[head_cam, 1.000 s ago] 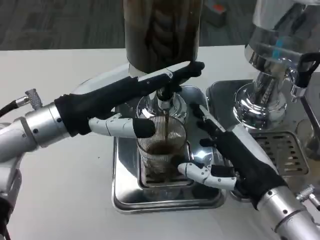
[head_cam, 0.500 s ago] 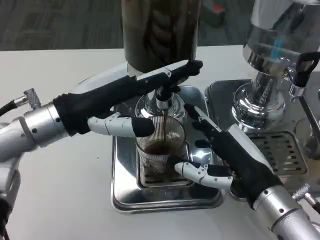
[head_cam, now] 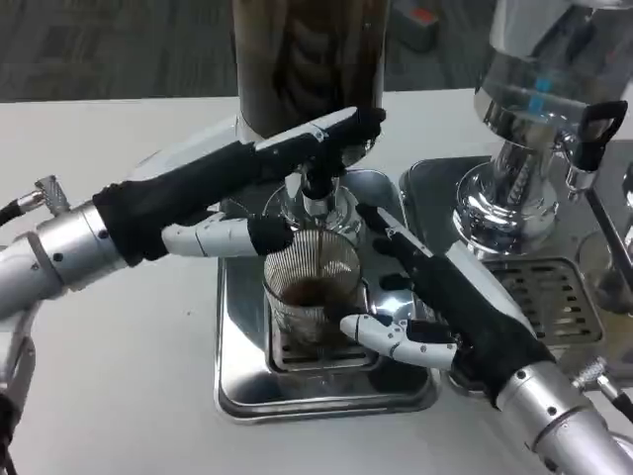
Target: Grasp the cup under the faucet to collect the drink, then remove the cup.
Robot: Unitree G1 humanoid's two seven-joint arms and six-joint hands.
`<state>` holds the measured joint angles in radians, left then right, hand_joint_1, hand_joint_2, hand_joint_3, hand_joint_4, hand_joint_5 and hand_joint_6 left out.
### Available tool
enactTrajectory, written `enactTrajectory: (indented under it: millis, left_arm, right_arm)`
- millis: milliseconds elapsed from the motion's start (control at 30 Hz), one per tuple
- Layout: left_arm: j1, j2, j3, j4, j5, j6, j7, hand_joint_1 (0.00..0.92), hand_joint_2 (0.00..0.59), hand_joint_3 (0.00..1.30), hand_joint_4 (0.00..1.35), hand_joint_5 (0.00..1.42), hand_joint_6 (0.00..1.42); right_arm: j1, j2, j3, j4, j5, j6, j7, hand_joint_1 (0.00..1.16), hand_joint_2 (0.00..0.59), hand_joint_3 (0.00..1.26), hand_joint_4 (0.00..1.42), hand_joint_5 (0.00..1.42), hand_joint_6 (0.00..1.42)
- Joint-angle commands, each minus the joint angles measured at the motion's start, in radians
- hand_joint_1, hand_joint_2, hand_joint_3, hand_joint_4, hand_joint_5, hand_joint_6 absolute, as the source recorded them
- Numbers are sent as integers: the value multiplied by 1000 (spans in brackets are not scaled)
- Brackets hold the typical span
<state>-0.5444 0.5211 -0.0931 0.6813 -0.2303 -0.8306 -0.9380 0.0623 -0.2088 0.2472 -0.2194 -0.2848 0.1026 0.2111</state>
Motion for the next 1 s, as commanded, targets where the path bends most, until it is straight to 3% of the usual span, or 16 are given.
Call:
enactTrajectory:
  millis: [33,1000]
  left_arm:
    - [20,10,9,50,25,43,-19,0,54,47,0,41,181]
    - [-21,-13,79,22,-44,38,-65,0,70,25,0,41,215]
  right_arm:
    - [-12,3,1,21,11,-24,-2,666,261,37,14,58,212]
    - [2,16,-5,29,11,-28,-18,656,255,58,26,74,215]
